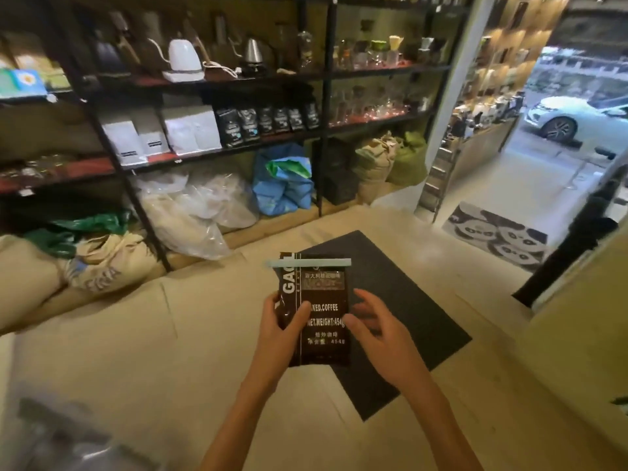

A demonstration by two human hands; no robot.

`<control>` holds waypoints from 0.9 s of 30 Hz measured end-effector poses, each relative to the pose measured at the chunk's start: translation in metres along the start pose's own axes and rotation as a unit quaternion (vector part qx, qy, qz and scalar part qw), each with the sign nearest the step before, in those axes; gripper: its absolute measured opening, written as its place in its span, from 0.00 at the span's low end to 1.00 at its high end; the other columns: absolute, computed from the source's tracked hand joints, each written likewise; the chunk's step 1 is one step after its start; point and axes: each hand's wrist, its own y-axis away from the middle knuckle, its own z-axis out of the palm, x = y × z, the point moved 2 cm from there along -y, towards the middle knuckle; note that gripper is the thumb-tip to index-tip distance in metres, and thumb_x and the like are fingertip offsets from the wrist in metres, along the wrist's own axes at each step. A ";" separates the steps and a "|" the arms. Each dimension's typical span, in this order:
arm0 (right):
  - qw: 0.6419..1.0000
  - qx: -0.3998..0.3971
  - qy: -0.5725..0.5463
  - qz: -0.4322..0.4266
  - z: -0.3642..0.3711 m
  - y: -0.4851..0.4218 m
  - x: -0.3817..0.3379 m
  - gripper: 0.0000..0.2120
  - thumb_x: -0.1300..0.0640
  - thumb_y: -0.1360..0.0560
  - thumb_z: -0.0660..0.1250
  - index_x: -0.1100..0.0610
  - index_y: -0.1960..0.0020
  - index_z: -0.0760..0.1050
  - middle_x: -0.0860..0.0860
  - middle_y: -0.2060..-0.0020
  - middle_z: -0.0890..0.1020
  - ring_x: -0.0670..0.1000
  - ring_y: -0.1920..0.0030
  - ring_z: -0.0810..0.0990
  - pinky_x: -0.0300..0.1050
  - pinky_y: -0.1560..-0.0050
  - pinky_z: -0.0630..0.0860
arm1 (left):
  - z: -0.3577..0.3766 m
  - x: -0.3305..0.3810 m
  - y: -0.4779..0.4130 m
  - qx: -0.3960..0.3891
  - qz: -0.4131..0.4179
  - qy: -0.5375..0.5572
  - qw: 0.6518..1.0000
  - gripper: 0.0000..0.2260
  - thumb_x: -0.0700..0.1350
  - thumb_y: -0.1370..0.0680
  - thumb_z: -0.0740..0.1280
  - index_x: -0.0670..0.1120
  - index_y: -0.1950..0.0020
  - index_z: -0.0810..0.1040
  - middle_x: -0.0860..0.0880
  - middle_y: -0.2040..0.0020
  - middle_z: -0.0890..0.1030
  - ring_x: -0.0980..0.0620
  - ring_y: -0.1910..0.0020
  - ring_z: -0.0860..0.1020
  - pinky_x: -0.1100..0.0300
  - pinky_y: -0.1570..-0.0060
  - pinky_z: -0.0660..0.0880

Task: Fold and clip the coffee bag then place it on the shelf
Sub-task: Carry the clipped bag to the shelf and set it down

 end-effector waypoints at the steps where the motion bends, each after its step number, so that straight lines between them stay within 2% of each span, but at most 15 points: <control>1: 0.999 -0.035 -0.035 -0.008 0.014 -0.026 -0.005 0.26 0.32 0.31 0.65 0.27 0.34 0.62 0.31 0.46 0.76 0.35 0.45 0.79 0.34 0.50 0.78 | -0.007 0.003 -0.017 0.015 0.003 -0.005 1.000 0.21 0.57 0.30 0.72 0.60 0.39 0.70 0.50 0.43 0.82 0.57 0.53 0.86 0.64 0.65 0.82; 3: 0.992 -0.091 -0.087 -0.024 0.047 -0.078 -0.015 0.27 0.33 0.31 0.67 0.23 0.37 0.60 0.32 0.43 0.77 0.37 0.43 0.79 0.40 0.46 0.80 | -0.026 0.008 -0.052 0.063 0.006 -0.007 0.998 0.20 0.60 0.30 0.71 0.65 0.42 0.69 0.52 0.42 0.81 0.58 0.50 0.85 0.63 0.63 0.83; 4: 0.988 -0.111 -0.098 -0.035 0.067 -0.106 -0.019 0.28 0.35 0.30 0.68 0.25 0.34 0.60 0.35 0.40 0.77 0.40 0.41 0.80 0.44 0.46 0.81 | -0.038 0.012 -0.071 0.090 0.011 -0.002 0.996 0.21 0.61 0.31 0.71 0.65 0.41 0.69 0.53 0.42 0.81 0.59 0.50 0.85 0.62 0.62 0.83; 6: 0.983 -0.142 -0.099 -0.055 0.099 -0.155 -0.030 0.31 0.39 0.27 0.67 0.32 0.28 0.58 0.40 0.37 0.76 0.45 0.42 0.81 0.49 0.52 0.84 | -0.063 0.016 -0.107 0.141 0.012 0.003 0.990 0.25 0.60 0.30 0.71 0.60 0.35 0.68 0.52 0.41 0.81 0.58 0.49 0.85 0.61 0.61 0.83; 8: 0.977 -0.173 -0.096 -0.081 0.135 -0.207 -0.042 0.30 0.42 0.25 0.68 0.35 0.27 0.58 0.41 0.37 0.76 0.46 0.44 0.82 0.47 0.60 0.85 | -0.094 0.022 -0.145 0.200 0.024 0.007 0.980 0.24 0.56 0.26 0.71 0.55 0.33 0.67 0.51 0.40 0.82 0.56 0.49 0.85 0.59 0.59 0.84; 10: 0.966 -0.212 -0.104 -0.109 0.169 -0.257 -0.055 0.28 0.44 0.25 0.68 0.32 0.29 0.60 0.38 0.39 0.77 0.45 0.46 0.83 0.47 0.64 0.85 | -0.125 0.030 -0.180 0.254 0.035 0.017 0.967 0.22 0.52 0.23 0.71 0.53 0.32 0.67 0.50 0.40 0.82 0.55 0.49 0.85 0.58 0.58 0.84; 13: 0.940 -0.295 -0.120 -0.126 0.225 -0.321 -0.087 0.27 0.42 0.26 0.69 0.19 0.38 0.57 0.23 0.47 0.75 0.38 0.51 0.83 0.46 0.73 0.83 | -0.173 0.043 -0.221 0.334 0.033 0.032 0.941 0.21 0.51 0.23 0.71 0.54 0.33 0.68 0.50 0.41 0.83 0.54 0.50 0.86 0.57 0.58 0.84; 15: 0.921 -0.344 -0.117 -0.142 0.272 -0.358 -0.114 0.27 0.39 0.27 0.69 0.16 0.41 0.56 0.21 0.50 0.75 0.36 0.53 0.83 0.45 0.75 0.82 | -0.214 0.058 -0.240 0.392 0.039 0.040 0.918 0.20 0.51 0.23 0.71 0.54 0.35 0.69 0.50 0.42 0.83 0.54 0.51 0.86 0.58 0.60 0.84; 18: 0.877 -0.435 -0.099 -0.180 0.346 -0.386 -0.154 0.26 0.38 0.28 0.67 0.19 0.38 0.58 0.34 0.42 0.78 0.44 0.52 0.85 0.43 0.72 0.82 | -0.273 0.073 -0.248 0.482 0.047 0.064 0.872 0.22 0.53 0.24 0.71 0.54 0.34 0.67 0.50 0.42 0.82 0.56 0.52 0.86 0.58 0.61 0.84; 20: 0.855 -0.471 -0.087 -0.200 0.393 -0.397 -0.177 0.28 0.35 0.28 0.66 0.24 0.33 0.58 0.38 0.39 0.77 0.45 0.48 0.83 0.44 0.70 0.83 | -0.309 0.082 -0.249 0.528 0.055 0.060 0.846 0.26 0.56 0.28 0.72 0.54 0.33 0.67 0.50 0.42 0.82 0.55 0.51 0.86 0.58 0.61 0.84; 22: 0.834 -0.506 -0.079 -0.208 0.443 -0.415 -0.198 0.28 0.35 0.29 0.66 0.22 0.34 0.56 0.37 0.38 0.76 0.44 0.45 0.82 0.44 0.67 0.84 | -0.353 0.088 -0.260 0.564 0.060 0.056 0.822 0.30 0.59 0.31 0.72 0.55 0.32 0.67 0.50 0.41 0.82 0.55 0.52 0.86 0.57 0.60 0.84; 23: 0.827 -0.512 -0.075 -0.220 0.465 -0.424 -0.209 0.28 0.34 0.29 0.66 0.20 0.36 0.55 0.36 0.37 0.75 0.43 0.43 0.80 0.45 0.63 0.85 | -0.373 0.091 -0.268 0.571 0.062 0.056 0.817 0.30 0.60 0.31 0.72 0.56 0.32 0.66 0.50 0.41 0.82 0.55 0.52 0.86 0.57 0.61 0.84; 25: 0.818 -0.514 -0.069 -0.247 0.510 -0.448 -0.231 0.27 0.32 0.29 0.64 0.19 0.37 0.53 0.34 0.37 0.74 0.40 0.40 0.78 0.50 0.50 0.84 | -0.417 0.098 -0.290 0.577 0.066 0.057 0.812 0.30 0.59 0.31 0.73 0.57 0.32 0.66 0.50 0.41 0.81 0.54 0.52 0.86 0.56 0.62 0.84; 27: 0.814 -0.512 -0.062 -0.268 0.554 -0.478 -0.251 0.28 0.34 0.27 0.64 0.21 0.35 0.52 0.30 0.37 0.72 0.40 0.39 0.77 0.53 0.47 0.82 | -0.465 0.106 -0.323 0.574 0.073 0.064 0.813 0.28 0.56 0.29 0.73 0.56 0.32 0.67 0.49 0.41 0.82 0.51 0.51 0.87 0.53 0.61 0.84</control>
